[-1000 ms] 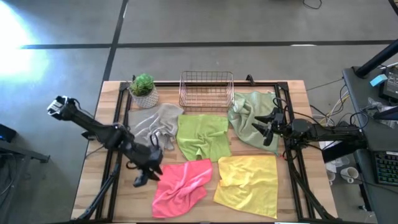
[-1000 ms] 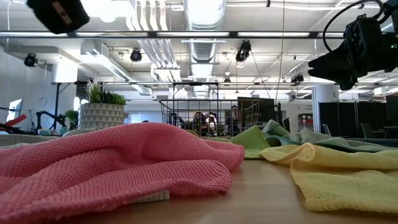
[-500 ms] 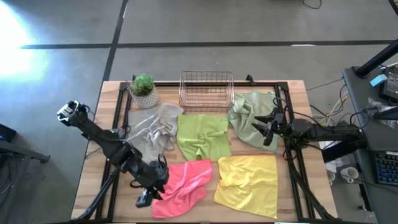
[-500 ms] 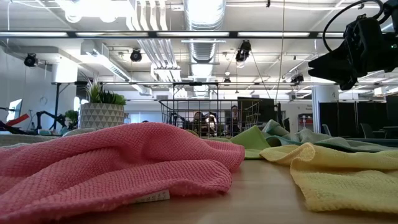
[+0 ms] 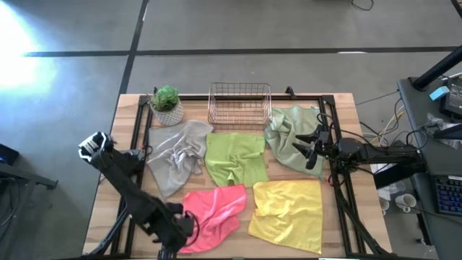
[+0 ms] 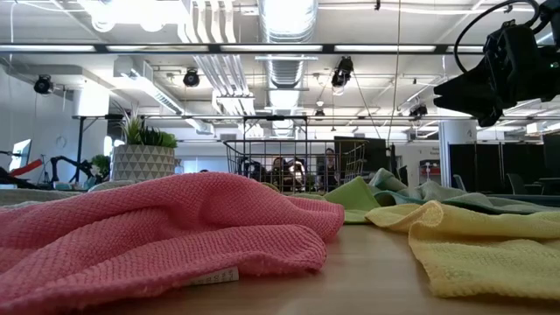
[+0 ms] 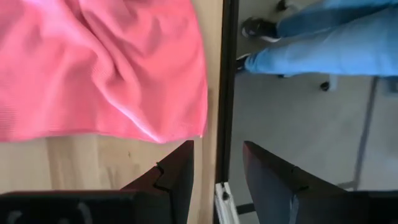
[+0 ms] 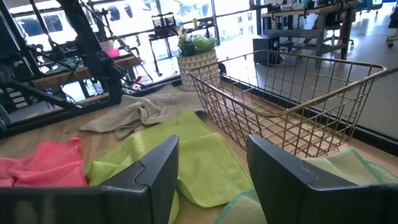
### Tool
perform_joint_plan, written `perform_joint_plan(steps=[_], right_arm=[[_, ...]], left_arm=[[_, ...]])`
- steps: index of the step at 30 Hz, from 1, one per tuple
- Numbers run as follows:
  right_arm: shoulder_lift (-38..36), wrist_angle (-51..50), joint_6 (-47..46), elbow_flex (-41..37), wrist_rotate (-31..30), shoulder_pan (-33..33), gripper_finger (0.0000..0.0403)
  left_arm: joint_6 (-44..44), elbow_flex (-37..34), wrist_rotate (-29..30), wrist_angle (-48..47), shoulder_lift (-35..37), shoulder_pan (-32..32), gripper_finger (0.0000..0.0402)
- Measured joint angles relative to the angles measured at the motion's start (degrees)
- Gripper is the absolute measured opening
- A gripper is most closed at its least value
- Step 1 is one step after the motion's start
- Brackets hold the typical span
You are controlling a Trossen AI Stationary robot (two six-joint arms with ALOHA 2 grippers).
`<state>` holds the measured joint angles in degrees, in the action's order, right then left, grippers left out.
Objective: Fold microfiber towels
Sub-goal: Fold the pink towel
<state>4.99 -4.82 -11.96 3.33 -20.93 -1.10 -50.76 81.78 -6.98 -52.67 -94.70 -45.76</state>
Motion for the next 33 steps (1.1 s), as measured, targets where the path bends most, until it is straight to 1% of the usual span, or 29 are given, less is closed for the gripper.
perform_joint_plan(steps=[2, 10, 14, 21, 33], right_arm=[[0.0, 0.0, 0.0, 0.0, 0.0, 0.0, 0.0178], [0.0, 0.0, 0.0, 0.0, 0.0, 0.0, 0.0178], [0.0, 0.0, 0.0, 0.0, 0.0, 0.0, 0.0178], [0.0, 0.0, 0.0, 0.0, 0.0, 0.0, 0.0178], [0.0, 0.0, 0.0, 0.0, 0.0, 0.0, 0.0178]], left_arm=[[-0.2, 0.0, 0.5, 0.3, -1.3, -1.1, 0.0122], [-2.0, 0.0, 6.7, 3.1, -4.1, -4.5, 0.0122], [-2.9, 0.0, 7.1, 4.1, -6.1, -5.7, 0.0122], [-3.0, 0.0, 7.1, 9.4, -11.0, -7.0, 0.0122], [-3.3, 0.5, 7.1, 10.4, -15.6, -7.4, 0.0122]])
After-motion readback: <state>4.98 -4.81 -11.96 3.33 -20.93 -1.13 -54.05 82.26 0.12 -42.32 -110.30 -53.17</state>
